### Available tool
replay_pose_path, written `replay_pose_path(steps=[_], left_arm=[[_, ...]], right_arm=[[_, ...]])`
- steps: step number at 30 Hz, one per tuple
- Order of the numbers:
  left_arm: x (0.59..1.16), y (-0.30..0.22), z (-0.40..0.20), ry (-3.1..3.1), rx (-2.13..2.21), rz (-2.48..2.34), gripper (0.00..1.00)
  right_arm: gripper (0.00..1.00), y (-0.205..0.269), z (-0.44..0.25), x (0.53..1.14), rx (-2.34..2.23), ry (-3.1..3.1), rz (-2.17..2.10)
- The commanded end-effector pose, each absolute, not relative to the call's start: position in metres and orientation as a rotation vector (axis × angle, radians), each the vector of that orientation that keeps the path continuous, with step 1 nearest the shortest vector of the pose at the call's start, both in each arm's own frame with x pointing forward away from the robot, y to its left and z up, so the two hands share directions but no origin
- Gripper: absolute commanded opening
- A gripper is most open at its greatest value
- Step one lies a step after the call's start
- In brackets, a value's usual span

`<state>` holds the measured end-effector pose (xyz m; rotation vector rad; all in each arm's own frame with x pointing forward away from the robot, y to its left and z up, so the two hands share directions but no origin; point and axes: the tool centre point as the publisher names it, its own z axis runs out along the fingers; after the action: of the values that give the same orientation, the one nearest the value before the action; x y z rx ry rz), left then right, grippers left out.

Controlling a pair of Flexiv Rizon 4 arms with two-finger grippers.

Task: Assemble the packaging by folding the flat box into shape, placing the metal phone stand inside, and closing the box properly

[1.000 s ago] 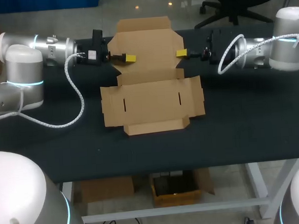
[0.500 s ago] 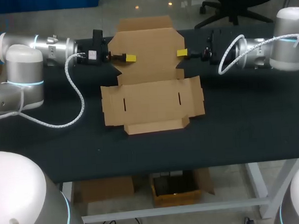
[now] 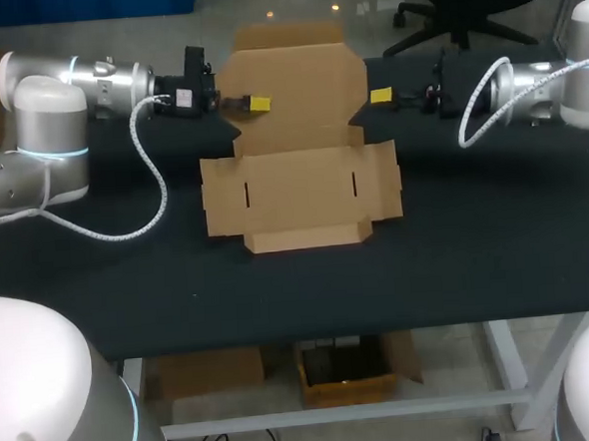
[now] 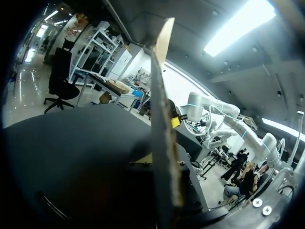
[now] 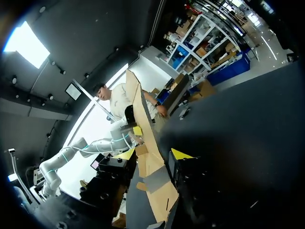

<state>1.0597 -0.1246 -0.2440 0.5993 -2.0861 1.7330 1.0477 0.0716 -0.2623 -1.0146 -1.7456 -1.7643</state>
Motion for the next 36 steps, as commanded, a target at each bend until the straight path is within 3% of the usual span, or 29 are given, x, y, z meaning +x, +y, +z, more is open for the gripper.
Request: replay_pose_path(steps=[1,2,3,4,26,36], left_arm=[[1.072,-0.13,-0.241,-2.09,0.558,1.734,0.0],[1.073,-0.131,-0.24,-2.091,0.55,1.743,0.0],[1.075,-0.132,-0.239,-2.091,0.54,1.751,0.0],[1.076,-0.133,-0.238,-2.096,0.539,1.76,0.0],[1.086,-0.156,-0.225,-2.137,0.438,1.89,0.0],[1.086,-0.156,-0.225,-2.137,0.438,1.89,0.0]], right_arm=[[0.28,0.059,-0.243,1.013,-1.172,-1.82,-1.764],[0.18,0.056,-0.242,1.009,-1.183,-1.828,-1.767],[0.02,0.054,-0.242,1.006,-1.196,-1.837,-1.767],[0.0,0.051,-0.241,1.002,-1.207,-1.846,-1.767],[0.0,0.029,-0.245,0.925,-1.42,-2.077,-1.592],[0.0,0.03,-0.247,0.923,-1.468,-2.091,-1.551]])
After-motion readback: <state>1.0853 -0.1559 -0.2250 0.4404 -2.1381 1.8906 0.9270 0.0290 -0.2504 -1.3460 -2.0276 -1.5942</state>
